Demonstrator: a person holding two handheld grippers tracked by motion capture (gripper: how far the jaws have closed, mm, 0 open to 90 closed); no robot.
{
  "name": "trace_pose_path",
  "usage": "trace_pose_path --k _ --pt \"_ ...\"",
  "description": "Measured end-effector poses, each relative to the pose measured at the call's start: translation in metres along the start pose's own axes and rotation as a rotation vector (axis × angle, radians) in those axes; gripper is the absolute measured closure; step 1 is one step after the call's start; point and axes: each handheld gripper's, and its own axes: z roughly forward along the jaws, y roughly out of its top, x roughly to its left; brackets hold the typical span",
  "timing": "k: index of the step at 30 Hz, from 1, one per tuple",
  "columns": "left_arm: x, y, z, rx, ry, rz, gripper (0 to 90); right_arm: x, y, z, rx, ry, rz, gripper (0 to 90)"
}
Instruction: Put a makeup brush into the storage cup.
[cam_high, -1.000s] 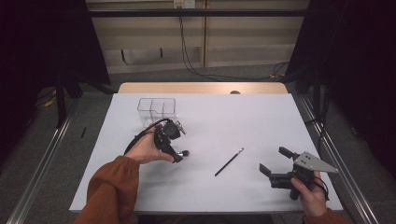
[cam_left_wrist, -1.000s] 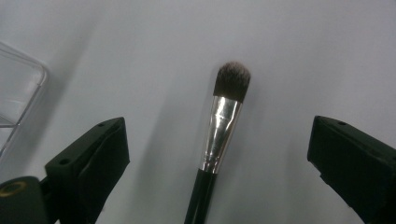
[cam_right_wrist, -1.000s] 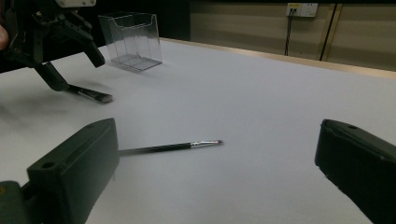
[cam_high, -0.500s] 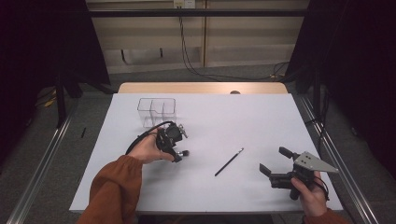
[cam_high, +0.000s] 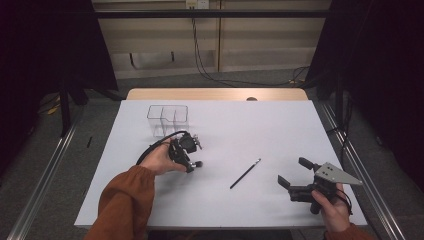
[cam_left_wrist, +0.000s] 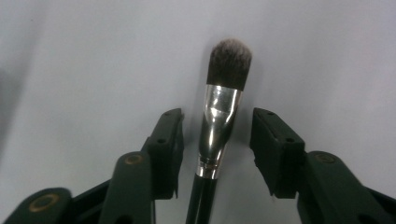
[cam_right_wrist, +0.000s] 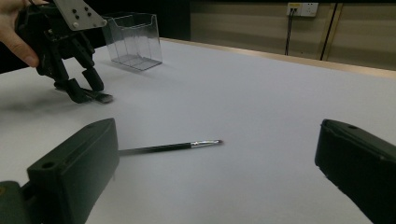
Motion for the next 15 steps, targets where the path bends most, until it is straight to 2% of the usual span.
trace_pose_path --k 3,9,15 --pt "0.0008 0.0009 0.0000 0.011 -0.006 -0.001 59.7 -0.0001 -0.0001 -0.0001 0.000 0.000 0.001 0.0" --pt "-0.0004 0.0055 0.0001 0.052 -0.008 0.001 70.7 -0.0003 -0.0002 -0.0005 0.002 0.001 -0.003 0.0" --pt "0.0007 0.0052 -0.0002 0.059 -0.014 -0.002 74.5 -0.0002 -0.0004 -0.0010 0.001 0.001 -0.003 0.0"
